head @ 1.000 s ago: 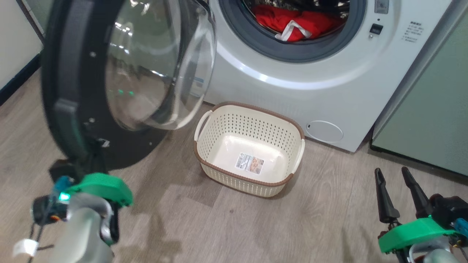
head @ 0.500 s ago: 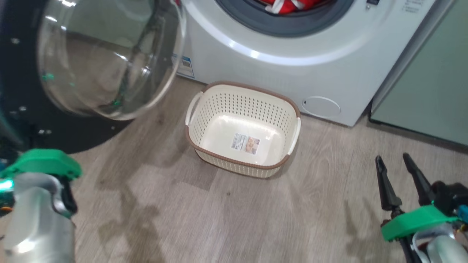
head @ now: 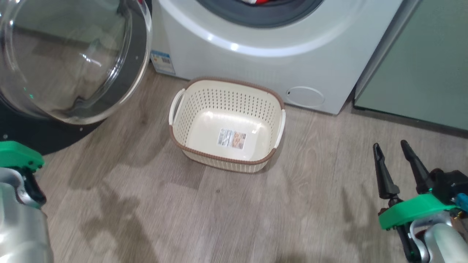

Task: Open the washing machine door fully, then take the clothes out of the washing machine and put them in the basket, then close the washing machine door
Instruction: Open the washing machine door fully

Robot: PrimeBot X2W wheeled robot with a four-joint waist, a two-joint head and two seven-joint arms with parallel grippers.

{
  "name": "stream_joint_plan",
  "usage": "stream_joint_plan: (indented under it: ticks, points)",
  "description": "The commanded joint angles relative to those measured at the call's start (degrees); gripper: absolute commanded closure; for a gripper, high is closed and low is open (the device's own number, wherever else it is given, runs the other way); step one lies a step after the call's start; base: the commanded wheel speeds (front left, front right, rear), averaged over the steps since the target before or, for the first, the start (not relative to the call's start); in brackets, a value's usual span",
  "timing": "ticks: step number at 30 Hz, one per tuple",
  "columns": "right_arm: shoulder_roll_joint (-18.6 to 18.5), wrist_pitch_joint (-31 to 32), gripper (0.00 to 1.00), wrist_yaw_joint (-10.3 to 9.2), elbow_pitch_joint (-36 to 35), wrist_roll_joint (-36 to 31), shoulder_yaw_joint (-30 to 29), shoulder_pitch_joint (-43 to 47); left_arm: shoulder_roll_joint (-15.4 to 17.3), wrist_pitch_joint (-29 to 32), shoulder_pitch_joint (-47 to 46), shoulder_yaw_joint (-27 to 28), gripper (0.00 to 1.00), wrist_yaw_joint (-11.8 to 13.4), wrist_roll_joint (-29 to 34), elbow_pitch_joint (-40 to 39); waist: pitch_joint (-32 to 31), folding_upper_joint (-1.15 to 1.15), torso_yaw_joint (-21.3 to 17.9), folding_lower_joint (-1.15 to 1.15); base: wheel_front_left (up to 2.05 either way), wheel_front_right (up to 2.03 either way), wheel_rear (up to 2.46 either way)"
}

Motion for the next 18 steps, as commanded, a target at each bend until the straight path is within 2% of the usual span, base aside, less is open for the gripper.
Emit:
stream_joint_plan:
  ticks: [1, 4, 13, 14, 16, 17, 18]
  points:
    - [-0.11, -0.54, 0.00, 0.37, -1.46, 0.00, 0.94, -0.35, 2.08, -0.36, -0.22, 1.33, 1.00, -0.18, 0.73, -2.06, -1.02, 0.00, -0.53, 0.00, 0.00, 0.00, 0.00]
    - [0.59, -0.54, 0.00, 0.37, -1.03, -0.14, 0.85, 0.58, 0.70, -0.36, 1.74, 1.12, 1.00, -0.98, 2.41, -3.65, -3.05, 0.00, -1.43, 0.00, 0.00, 0.00, 0.00]
    - [3.29, -0.54, 0.00, 0.37, -1.00, -0.94, -0.12, 2.83, -4.31, -0.36, 11.73, -2.67, 1.00, -7.49, 6.73, -12.10, -8.90, 0.00, -6.11, 0.00, 0.00, 0.00, 0.00]
    - [3.48, -0.54, 0.00, 0.37, -1.09, -1.01, -0.18, 2.86, -4.85, -0.36, 12.83, -3.27, 0.95, -8.25, 6.98, -13.40, -9.19, 0.00, -6.78, 0.00, 0.00, 0.00, 0.00]
    - [3.85, -0.54, 0.00, 0.37, -1.29, -1.16, -0.38, 2.95, -6.14, -0.36, 15.00, -4.70, 0.52, -9.68, 6.94, -16.06, -9.79, 0.00, -8.11, 0.00, 0.00, 0.00, 0.00]
    - [4.07, -0.54, 0.00, 0.37, -1.37, -1.21, -0.45, 3.01, -6.64, -0.36, 16.13, -5.31, 0.11, -10.16, 6.79, -17.20, -10.09, 0.00, -8.85, 0.00, 0.00, 0.00, 0.00]
    - [4.27, -0.54, 0.00, 0.37, -1.47, -1.33, -0.50, 3.03, -6.98, -0.36, 17.25, -5.99, 0.00, -10.65, 6.64, -18.31, -10.36, 0.00, -9.61, 0.00, 0.00, 0.00, 0.00]
